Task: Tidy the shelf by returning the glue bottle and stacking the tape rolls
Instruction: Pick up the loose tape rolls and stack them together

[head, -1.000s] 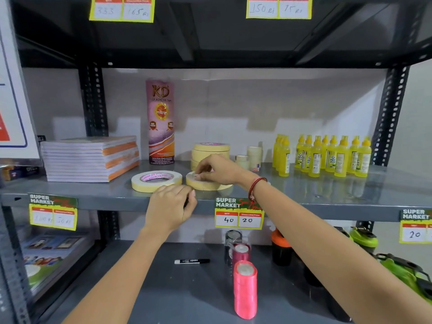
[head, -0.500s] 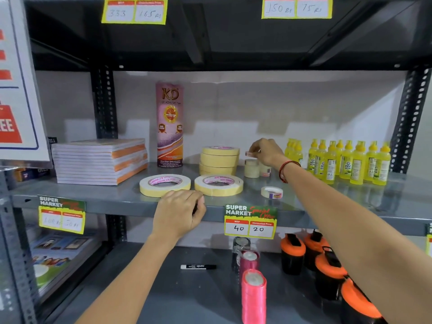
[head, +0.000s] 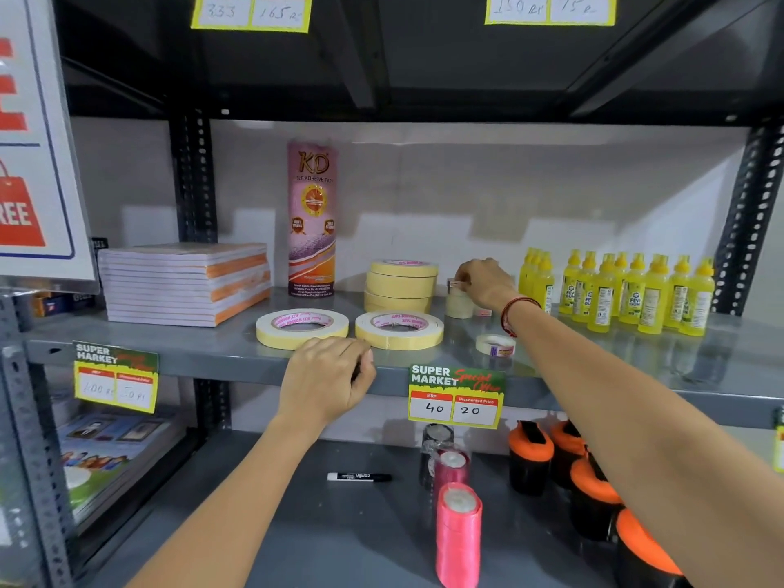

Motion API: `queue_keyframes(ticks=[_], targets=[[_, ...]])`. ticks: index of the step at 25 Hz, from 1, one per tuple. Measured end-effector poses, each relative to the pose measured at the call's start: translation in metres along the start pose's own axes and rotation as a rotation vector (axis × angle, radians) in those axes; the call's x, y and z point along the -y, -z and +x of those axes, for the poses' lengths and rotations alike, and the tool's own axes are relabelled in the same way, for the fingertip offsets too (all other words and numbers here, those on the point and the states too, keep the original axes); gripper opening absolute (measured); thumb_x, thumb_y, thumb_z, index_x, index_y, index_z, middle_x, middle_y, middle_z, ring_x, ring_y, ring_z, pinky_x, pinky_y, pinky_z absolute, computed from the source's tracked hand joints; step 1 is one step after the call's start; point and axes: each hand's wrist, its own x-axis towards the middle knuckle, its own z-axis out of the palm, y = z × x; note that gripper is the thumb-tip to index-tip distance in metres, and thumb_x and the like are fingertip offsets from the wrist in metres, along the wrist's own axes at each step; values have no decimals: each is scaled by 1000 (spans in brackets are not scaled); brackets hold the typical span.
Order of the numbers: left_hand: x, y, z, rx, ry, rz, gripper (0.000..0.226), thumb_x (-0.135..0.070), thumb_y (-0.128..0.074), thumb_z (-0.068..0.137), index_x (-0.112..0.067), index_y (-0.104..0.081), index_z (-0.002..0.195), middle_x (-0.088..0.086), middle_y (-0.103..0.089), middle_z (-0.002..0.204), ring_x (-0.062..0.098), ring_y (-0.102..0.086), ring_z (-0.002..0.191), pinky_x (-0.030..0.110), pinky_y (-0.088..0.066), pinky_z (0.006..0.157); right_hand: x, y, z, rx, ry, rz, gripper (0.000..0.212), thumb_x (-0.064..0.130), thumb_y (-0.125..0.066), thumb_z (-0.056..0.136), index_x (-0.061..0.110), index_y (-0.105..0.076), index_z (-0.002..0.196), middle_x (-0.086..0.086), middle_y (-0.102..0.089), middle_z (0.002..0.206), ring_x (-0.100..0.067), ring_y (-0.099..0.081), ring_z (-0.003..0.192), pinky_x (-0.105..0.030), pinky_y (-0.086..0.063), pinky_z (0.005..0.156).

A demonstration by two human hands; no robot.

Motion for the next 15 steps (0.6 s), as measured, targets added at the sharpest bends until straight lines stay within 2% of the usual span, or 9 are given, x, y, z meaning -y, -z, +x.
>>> queue_keyframes(ticks=[6, 10, 12, 15], targets=[[0, 0, 0, -13, -9, -3, 42, -22, -39, 86, -5, -72, 68, 5, -71, 59, 25, -65, 51, 28, -49, 48, 3, 8, -8, 21, -3, -5, 31, 7, -47, 94, 14, -61, 121, -18, -57, 128, -34, -51, 120, -39, -47, 93], [0, 0, 0, -18, -16, 5, 42, -22, -39, 85, -5, -73, 68, 5, -71, 58, 25, -65, 50, 28, -49, 48, 10, 22, -26, 12, -38, 81, 28, 13, -59, 89, 2, -61, 115, -20, -60, 124, -35, -56, 114, -39, -47, 95], [0, 0, 0, -23, -11, 9, 42, -22, -39, 86, -4, -73, 67, 6, -71, 58, 25, -65, 49, 29, -49, 47, 17, 30, -43, 140, -50, -45, 38, 22, -66, 84, 0, -58, 114, -20, -60, 123, -35, -58, 111, -39, -47, 96], [-1, 0, 0, -29, -6, 15, 44, -22, -38, 86, -4, -72, 65, 6, -70, 57, 25, -64, 49, 30, -49, 47, 34, 47, -68, 424, -55, -203, 66, 45, -69, 80, 4, -52, 129, -15, -54, 136, -32, -53, 122, -37, -46, 97]])
